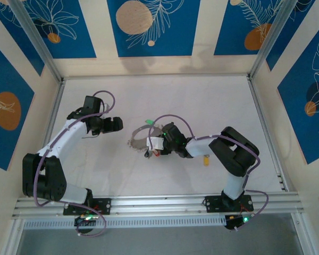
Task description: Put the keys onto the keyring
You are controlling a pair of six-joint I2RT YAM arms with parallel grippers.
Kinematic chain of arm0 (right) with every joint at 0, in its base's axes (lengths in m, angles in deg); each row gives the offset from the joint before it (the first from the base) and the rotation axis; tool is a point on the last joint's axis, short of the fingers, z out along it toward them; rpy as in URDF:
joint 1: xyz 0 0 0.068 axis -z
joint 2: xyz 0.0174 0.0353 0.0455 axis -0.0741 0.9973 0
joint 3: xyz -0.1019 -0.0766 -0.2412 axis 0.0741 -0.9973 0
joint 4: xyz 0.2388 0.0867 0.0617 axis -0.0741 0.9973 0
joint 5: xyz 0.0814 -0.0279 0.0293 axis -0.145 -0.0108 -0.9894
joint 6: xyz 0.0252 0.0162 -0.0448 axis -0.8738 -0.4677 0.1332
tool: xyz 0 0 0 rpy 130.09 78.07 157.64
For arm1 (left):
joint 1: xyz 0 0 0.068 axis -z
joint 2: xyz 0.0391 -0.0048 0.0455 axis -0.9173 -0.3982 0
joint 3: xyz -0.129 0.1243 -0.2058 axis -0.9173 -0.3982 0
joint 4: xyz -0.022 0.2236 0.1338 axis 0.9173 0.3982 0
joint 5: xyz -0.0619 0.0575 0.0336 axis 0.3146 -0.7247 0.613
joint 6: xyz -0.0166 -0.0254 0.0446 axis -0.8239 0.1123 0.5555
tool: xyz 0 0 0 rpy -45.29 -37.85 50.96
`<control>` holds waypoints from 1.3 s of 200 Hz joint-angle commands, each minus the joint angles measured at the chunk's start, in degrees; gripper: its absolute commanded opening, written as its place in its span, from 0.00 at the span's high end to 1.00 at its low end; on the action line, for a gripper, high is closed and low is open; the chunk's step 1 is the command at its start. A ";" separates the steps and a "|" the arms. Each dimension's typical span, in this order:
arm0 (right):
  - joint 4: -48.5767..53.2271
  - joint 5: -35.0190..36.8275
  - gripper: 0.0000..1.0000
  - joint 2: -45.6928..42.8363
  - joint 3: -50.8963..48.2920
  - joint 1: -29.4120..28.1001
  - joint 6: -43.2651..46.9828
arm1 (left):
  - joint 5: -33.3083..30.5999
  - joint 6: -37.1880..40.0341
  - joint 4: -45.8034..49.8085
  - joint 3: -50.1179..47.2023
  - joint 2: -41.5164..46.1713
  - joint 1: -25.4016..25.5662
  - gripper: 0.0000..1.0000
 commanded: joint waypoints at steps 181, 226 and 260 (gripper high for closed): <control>5.35 -3.72 0.59 1.58 6.12 -0.17 -1.44 | 0.26 1.53 1.88 1.43 -1.23 -0.42 0.10; 14.66 -7.91 0.60 -0.29 6.68 0.78 -0.52 | -0.12 1.65 2.13 1.42 -1.02 -0.42 0.10; 23.20 -8.00 0.59 -0.79 7.52 1.21 1.34 | -0.62 1.69 1.72 0.93 -0.44 -0.44 0.10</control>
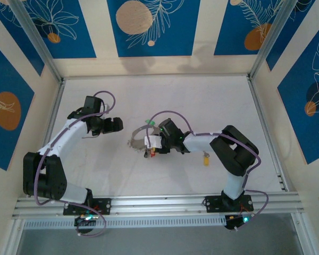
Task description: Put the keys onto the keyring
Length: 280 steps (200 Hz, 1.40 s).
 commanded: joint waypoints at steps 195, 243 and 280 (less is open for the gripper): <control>-3.54 -2.29 0.56 -0.95 2.14 1.67 -7.77 | 0.62 1.05 1.42 0.89 -0.68 -0.39 0.10; -3.73 -4.01 0.53 0.43 3.85 1.49 -10.68 | 0.67 1.05 1.46 0.97 -0.83 -0.38 0.10; -1.48 -5.72 0.49 -3.57 3.07 3.07 -13.98 | -0.13 1.17 1.33 0.69 -0.42 -0.42 0.10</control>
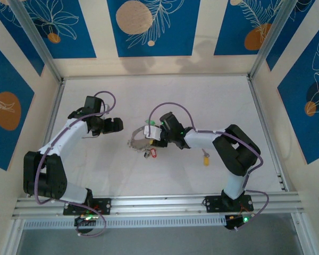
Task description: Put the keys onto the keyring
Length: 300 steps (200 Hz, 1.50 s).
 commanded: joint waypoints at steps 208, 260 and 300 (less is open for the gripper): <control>-6.47 3.53 0.39 1.26 -1.69 0.29 3.42 | -0.53 0.70 1.44 0.46 1.42 -0.33 0.10; -4.50 -1.17 0.39 3.38 1.13 0.48 2.00 | -1.12 0.83 1.47 0.39 1.71 -0.34 0.10; -3.22 -2.80 0.39 2.80 1.88 0.64 -0.04 | -0.89 0.92 1.78 0.63 1.37 -0.35 0.10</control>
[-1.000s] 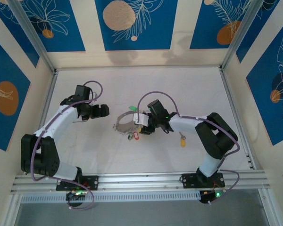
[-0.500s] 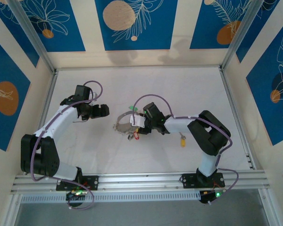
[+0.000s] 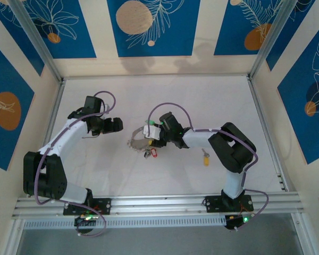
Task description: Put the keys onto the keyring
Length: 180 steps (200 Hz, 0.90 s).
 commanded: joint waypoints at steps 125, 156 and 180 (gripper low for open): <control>14.12 -6.09 0.46 -7.35 -2.10 1.74 4.71 | -0.71 1.02 1.27 0.67 1.19 -0.33 0.10; 13.81 -2.20 0.49 -5.28 -1.72 0.97 5.56 | -1.33 0.86 1.28 0.33 1.76 -0.34 0.10; 9.02 0.87 0.48 -4.76 -3.41 0.62 4.61 | -0.92 0.82 1.34 0.53 1.37 -0.33 0.10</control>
